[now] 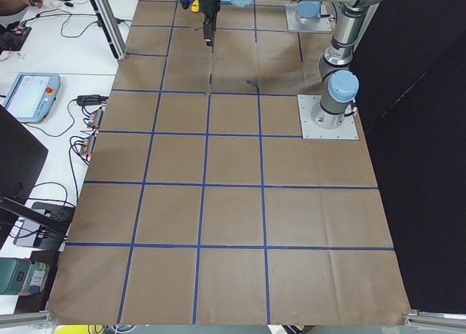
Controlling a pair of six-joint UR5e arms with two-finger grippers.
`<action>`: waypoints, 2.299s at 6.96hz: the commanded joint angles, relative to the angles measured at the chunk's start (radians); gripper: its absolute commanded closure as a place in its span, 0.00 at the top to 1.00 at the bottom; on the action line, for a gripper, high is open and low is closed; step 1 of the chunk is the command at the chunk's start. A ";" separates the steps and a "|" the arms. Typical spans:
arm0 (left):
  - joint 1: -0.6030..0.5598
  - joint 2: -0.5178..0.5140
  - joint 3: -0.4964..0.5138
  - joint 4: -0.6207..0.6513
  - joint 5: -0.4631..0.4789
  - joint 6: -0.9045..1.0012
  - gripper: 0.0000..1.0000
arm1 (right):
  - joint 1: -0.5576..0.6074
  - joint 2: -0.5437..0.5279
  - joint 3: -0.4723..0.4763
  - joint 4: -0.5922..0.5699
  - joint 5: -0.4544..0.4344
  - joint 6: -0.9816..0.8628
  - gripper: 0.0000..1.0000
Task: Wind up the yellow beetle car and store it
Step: 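Grasp the yellow car with the right gripper and lift it into the blue bin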
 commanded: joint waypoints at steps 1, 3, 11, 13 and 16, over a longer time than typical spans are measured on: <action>0.000 0.000 0.000 0.000 0.000 0.000 1.00 | 0.011 -0.045 -0.049 0.126 0.009 0.108 0.20; 0.000 0.000 0.000 0.000 0.000 0.000 1.00 | 0.044 -0.125 -0.180 0.336 0.012 0.350 0.20; 0.000 -0.001 0.002 0.003 -0.002 0.002 1.00 | -0.295 -0.118 -0.198 0.323 0.014 0.920 0.20; 0.000 -0.003 0.002 0.003 -0.002 0.002 1.00 | -0.303 -0.079 -0.131 0.230 0.014 1.052 0.20; 0.000 -0.003 0.002 0.000 -0.008 0.002 1.00 | -0.330 -0.091 0.067 0.020 0.018 1.015 0.22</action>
